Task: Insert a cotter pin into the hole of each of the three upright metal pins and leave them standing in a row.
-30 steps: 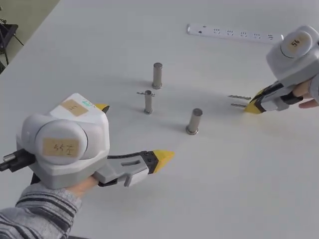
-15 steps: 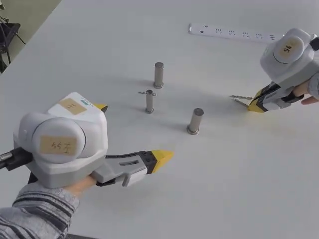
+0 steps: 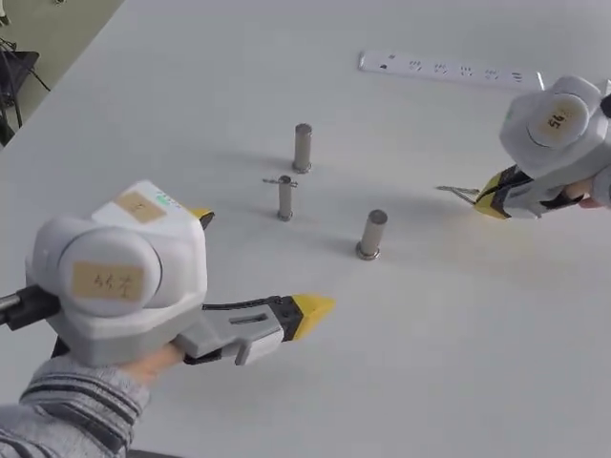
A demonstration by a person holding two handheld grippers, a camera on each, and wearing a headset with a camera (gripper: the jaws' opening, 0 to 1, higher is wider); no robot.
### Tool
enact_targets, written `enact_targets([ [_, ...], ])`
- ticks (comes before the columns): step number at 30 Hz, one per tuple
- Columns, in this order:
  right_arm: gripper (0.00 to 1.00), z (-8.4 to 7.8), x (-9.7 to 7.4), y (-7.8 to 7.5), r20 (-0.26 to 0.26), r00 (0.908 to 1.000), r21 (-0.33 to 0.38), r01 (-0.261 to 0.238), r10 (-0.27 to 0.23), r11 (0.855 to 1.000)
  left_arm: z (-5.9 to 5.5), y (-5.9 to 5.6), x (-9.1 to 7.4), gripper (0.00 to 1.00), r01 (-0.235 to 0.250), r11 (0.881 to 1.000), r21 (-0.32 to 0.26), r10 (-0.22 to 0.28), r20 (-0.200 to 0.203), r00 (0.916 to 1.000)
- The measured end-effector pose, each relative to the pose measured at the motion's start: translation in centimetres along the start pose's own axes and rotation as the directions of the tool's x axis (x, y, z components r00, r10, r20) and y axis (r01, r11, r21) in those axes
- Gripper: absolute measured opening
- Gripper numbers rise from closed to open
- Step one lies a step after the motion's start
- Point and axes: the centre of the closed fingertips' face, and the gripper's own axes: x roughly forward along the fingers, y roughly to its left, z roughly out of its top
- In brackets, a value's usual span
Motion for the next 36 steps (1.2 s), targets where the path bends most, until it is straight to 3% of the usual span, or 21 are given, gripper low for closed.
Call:
enact_targets([
  [5, 0.00, 1.4, -1.1, 0.5, 0.066, 0.9973, -0.013, 0.035, -0.034, 0.999, 0.1, -0.4, -0.1, 0.80, 0.015, 1.000, -0.009, -0.015, -0.001, 0.9999],
  [10, 0.00, 2.7, -2.1, 1.9, 0.104, 0.9941, -0.038, 0.037, -0.033, 0.999, 0.7, -0.8, 0.0, 0.76, 0.038, 0.999, -0.009, -0.038, 0.009, 0.9993],
  [19, 0.00, 5.6, -4.2, 3.9, 0.199, 0.9782, -0.110, 0.081, -0.058, 0.991, 2.0, -1.9, 0.7, 0.67, 0.091, 0.995, -0.028, -0.091, 0.032, 0.9954],
  [23, 0.00, 6.9, -5.2, 5.1, 0.236, 0.9702, -0.165, 0.097, -0.057, 0.982, 2.6, -2.4, 1.1, 0.64, 0.115, 0.993, -0.037, -0.114, 0.041, 0.9927],
  [27, 0.00, 7.7, -5.6, 5.7, 0.265, 0.9625, -0.245, 0.125, -0.058, 0.961, 3.3, -2.8, 1.4, 0.61, 0.131, 0.990, -0.056, -0.128, 0.052, 0.9904],
  [32, 0.00, 8.7, -6.2, 7.4, 0.291, 0.9563, -0.294, 0.117, -0.028, 0.949, 3.9, -3.2, 1.7, 0.55, 0.159, 0.982, -0.098, -0.153, 0.072, 0.9856],
  [36, 0.00, 9.8, -6.6, 8.9, 0.342, 0.9397, -0.329, 0.112, 0.008, 0.938, 4.1, -3.6, 2.0, 0.48, 0.182, 0.974, -0.133, -0.173, 0.075, 0.9820],
])
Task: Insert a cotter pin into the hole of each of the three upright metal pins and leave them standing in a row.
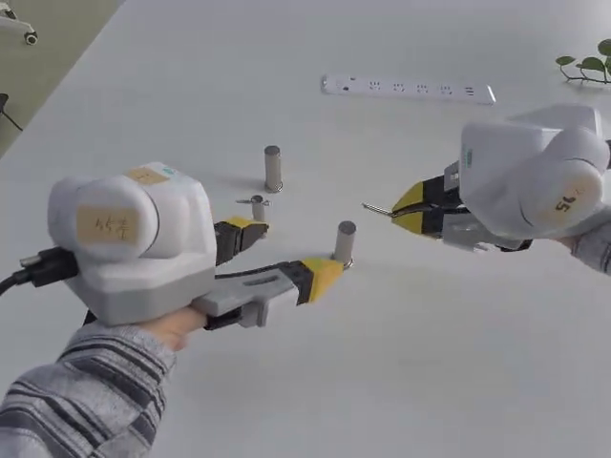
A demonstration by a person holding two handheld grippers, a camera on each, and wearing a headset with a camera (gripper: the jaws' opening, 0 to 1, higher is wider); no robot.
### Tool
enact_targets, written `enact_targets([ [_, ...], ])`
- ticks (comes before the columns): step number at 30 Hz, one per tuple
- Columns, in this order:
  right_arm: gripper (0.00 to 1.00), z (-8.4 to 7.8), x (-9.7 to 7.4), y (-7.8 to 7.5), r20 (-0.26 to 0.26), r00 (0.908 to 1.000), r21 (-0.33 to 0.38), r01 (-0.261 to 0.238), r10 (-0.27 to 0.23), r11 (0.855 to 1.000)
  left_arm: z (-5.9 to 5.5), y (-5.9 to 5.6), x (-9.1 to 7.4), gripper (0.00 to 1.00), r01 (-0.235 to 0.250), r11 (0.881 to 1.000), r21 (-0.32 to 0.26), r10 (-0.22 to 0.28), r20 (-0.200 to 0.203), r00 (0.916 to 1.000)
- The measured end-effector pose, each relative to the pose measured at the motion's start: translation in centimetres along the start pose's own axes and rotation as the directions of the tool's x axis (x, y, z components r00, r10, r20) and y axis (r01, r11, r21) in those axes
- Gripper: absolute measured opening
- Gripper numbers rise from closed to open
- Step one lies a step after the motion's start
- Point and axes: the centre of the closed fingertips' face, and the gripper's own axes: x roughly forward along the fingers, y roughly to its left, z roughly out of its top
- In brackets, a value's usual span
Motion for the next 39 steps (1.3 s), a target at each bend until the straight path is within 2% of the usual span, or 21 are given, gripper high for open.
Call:
enact_targets([
  [3, 0.00, 1.1, 0.0, 0.7, 0.029, 0.9995, -0.034, -0.013, 0.014, 0.999, 0.0, -0.5, 0.1, 0.38, 0.028, 0.999, -0.018, -0.028, 0.003, 0.9996],
  [11, 0.00, 2.7, 0.4, 2.4, 0.069, 0.9965, -0.115, -0.040, 0.048, 0.993, -0.2, -1.3, 0.4, 0.28, 0.064, 0.997, -0.054, -0.063, 0.007, 0.9980],
  [14, 0.00, 3.2, 0.5, 2.9, 0.075, 0.9956, -0.157, -0.045, 0.057, 0.987, -0.1, -1.6, 0.3, 0.24, 0.079, 0.993, -0.093, -0.078, 0.024, 0.9967],
  [21, 0.00, 4.3, 0.3, 3.3, 0.103, 0.9931, -0.187, -0.036, 0.056, 0.982, 0.3, -1.9, 0.2, 0.13, 0.117, 0.980, -0.161, -0.109, 0.061, 0.9922],
  [26, 0.00, 4.9, 0.1, 3.3, 0.116, 0.9918, -0.202, -0.030, 0.054, 0.979, 0.6, -2.2, 0.1, 0.08, 0.133, 0.974, -0.181, -0.120, 0.083, 0.9893],
  [30, 0.00, 5.1, 0.1, 3.3, 0.121, 0.9913, -0.205, -0.025, 0.051, 0.978, 1.0, -2.6, 0.1, 0.02, 0.162, 0.964, -0.209, -0.142, 0.110, 0.9838],
  [39, 0.00, 5.3, 0.0, 3.4, 0.125, 0.9911, -0.203, -0.020, 0.046, 0.979, 0.9, -2.7, 0.2, 0.00, 0.163, 0.960, -0.228, -0.141, 0.112, 0.9837],
])
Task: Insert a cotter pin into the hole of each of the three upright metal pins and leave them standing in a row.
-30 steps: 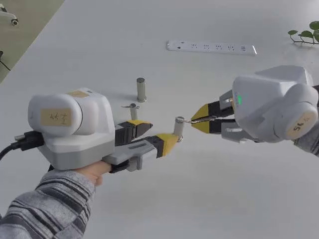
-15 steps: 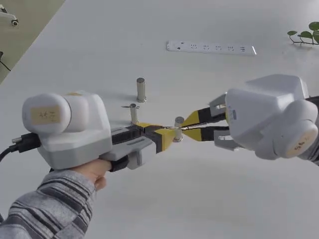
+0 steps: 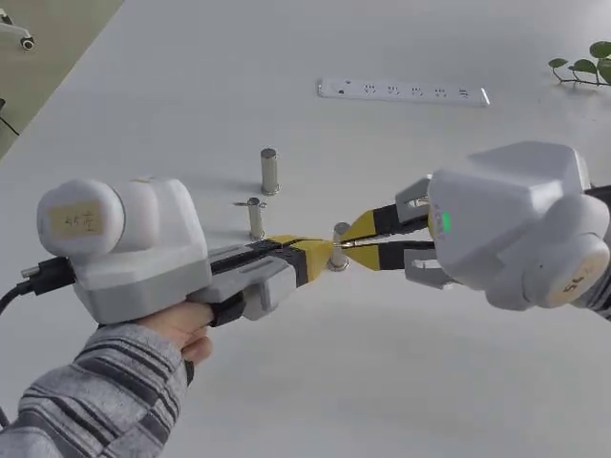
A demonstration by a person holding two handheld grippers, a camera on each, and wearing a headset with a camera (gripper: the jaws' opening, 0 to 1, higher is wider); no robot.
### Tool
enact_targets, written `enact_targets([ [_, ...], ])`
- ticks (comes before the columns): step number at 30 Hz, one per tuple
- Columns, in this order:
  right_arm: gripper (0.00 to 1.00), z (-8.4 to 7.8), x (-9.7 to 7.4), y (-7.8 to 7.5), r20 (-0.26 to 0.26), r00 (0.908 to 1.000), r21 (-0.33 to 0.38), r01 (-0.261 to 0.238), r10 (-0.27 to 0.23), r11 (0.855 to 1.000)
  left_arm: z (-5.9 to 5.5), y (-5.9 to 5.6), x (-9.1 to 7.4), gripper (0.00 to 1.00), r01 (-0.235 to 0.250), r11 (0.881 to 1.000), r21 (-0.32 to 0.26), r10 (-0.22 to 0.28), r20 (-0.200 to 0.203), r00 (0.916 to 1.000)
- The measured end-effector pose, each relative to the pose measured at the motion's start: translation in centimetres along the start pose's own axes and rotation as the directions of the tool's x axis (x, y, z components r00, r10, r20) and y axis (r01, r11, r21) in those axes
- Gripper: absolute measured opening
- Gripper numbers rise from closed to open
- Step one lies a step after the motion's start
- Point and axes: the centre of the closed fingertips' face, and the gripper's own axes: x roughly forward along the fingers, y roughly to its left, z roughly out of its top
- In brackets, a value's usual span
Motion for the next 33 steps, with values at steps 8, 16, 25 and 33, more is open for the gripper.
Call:
enact_targets([
  [8, 0.00, 0.1, -0.1, 0.2, 0.003, 0.9999, 0.026, -0.012, 0.012, 1.000, 0.0, -0.4, 0.0, 0.00, 0.014, 0.996, 0.086, -0.014, -0.001, 0.9999],
  [16, 0.00, -0.6, 0.1, 1.2, -0.005, 0.9975, 0.161, -0.069, 0.071, 0.985, -1.1, -0.4, 0.1, 0.00, 0.031, 0.961, 0.274, -0.008, -0.084, 0.9964],
  [25, 0.07, -1.2, 0.1, 3.3, 0.112, 0.9821, 0.486, -0.187, 0.151, 0.854, -3.7, -0.2, -0.7, 0.00, 0.100, 0.898, 0.430, -0.016, -0.195, 0.9807],
  [33, 0.08, -1.6, 0.2, 5.1, 0.193, 0.9588, 0.652, -0.284, 0.208, 0.703, -4.7, -0.3, -1.2, 0.00, 0.166, 0.855, 0.491, -0.046, -0.247, 0.9679],
])
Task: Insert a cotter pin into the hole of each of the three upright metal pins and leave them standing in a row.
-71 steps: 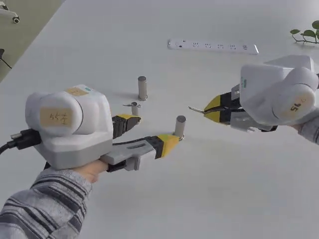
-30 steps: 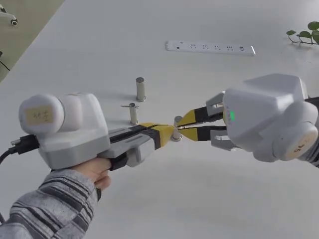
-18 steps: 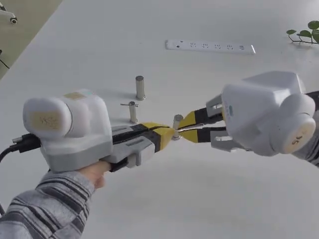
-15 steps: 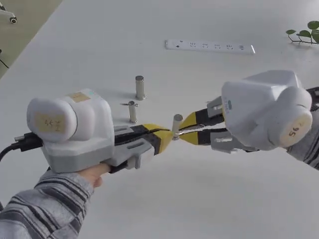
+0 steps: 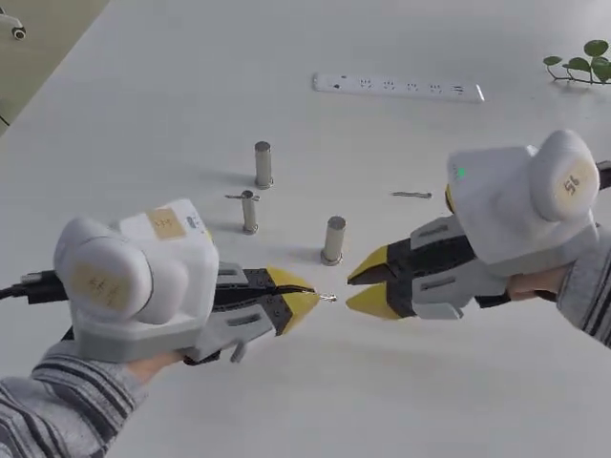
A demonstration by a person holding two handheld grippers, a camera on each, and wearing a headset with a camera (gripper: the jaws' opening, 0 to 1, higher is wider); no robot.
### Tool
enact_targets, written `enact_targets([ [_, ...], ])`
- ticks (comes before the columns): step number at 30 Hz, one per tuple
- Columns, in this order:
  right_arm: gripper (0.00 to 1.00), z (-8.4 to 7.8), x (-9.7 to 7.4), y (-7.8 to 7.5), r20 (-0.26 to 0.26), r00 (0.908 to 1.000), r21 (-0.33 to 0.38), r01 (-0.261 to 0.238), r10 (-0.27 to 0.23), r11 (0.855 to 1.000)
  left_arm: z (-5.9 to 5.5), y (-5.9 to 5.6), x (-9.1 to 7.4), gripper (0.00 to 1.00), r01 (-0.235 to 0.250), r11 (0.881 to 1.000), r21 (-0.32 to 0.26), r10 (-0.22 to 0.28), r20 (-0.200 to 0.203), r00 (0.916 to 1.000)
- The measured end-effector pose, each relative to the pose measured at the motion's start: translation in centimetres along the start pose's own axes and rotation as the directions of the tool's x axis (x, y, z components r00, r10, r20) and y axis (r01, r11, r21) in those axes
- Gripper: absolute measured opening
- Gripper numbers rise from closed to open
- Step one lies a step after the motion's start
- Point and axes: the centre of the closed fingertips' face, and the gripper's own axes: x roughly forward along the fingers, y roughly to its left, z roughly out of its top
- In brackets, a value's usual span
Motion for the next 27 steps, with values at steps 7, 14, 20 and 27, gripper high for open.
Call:
enact_targets([
  [7, 0.07, 0.0, 0.4, 0.6, 0.047, 0.9985, 0.077, -0.031, 0.027, 0.997, 0.7, -0.5, -0.2, 0.00, 0.035, 0.999, 0.018, -0.036, 0.029, 0.9990],
  [14, 0.06, 0.1, 0.5, 1.1, 0.060, 0.9976, 0.088, -0.042, 0.036, 0.995, 1.1, -1.1, -0.2, 0.00, 0.071, 0.997, -0.014, -0.071, 0.047, 0.9964],
  [20, 0.04, 0.4, 0.6, 1.6, 0.074, 0.9960, 0.075, -0.057, 0.051, 0.996, 1.7, -1.5, -0.2, 0.00, 0.095, 0.994, -0.053, -0.090, 0.082, 0.9925],
  [27, 0.00, 0.6, 0.6, 2.0, 0.080, 0.9952, 0.061, -0.062, 0.058, 0.996, 1.9, -1.9, -0.3, 0.00, 0.119, 0.988, -0.097, -0.110, 0.099, 0.9890],
])
